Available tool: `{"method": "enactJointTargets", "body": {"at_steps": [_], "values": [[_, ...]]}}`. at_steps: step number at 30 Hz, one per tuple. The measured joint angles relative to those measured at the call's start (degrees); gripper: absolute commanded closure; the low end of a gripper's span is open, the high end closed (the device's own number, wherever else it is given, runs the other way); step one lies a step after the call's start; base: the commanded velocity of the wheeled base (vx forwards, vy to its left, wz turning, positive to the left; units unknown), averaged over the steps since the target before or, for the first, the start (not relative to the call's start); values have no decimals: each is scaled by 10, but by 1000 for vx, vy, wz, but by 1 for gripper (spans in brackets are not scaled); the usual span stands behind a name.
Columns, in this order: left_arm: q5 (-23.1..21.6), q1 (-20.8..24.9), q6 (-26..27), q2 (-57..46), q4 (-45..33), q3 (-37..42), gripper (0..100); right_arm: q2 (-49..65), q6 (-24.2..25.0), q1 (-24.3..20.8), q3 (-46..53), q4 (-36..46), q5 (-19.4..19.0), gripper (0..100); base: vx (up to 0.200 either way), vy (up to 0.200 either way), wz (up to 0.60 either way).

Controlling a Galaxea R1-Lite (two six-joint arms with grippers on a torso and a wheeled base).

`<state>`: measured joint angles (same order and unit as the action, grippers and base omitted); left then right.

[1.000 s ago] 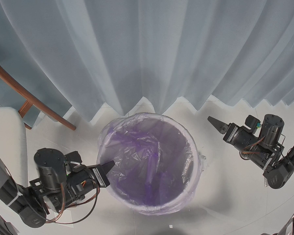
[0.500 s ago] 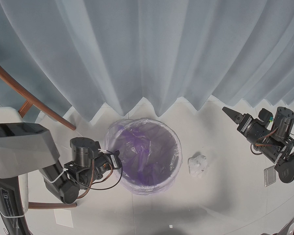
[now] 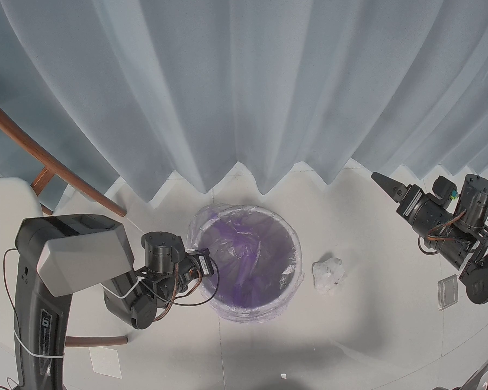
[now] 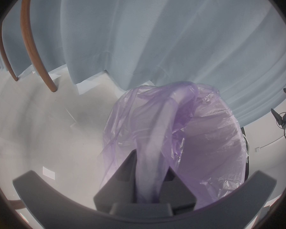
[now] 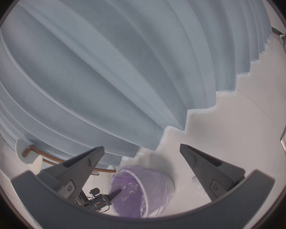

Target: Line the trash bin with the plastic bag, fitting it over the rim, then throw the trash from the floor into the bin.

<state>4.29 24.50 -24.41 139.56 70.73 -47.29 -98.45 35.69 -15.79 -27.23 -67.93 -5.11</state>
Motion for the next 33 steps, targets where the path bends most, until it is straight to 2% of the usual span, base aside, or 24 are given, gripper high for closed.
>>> {"method": "enactJointTargets", "body": {"at_steps": [1,2,9,16,25,30,33], "values": [[0,-1,0,2,1,0,100,0,0,1,0,1,0,0,0,0,0],[0,-1,0,4,0,0,0,0,0,1,0,0,0,0,0,0,0],[5,-5,0,0,10,12,0,0,-1,-2,0,1,0,0,0,0,0],[7,-7,9,-71,42,88,0,1,-8,-4,9,1,1,0,0,0,0],[-22,-8,30,-225,64,269,0,-17,-39,-4,19,2,2,0,-200,0,0],[-32,-5,34,-290,68,318,0,-64,-85,0,3,3,2,0,-200,0,0],[-34,-6,35,-320,70,340,0,-101,-96,1,-29,11,1,0,-200,0,0]]}}
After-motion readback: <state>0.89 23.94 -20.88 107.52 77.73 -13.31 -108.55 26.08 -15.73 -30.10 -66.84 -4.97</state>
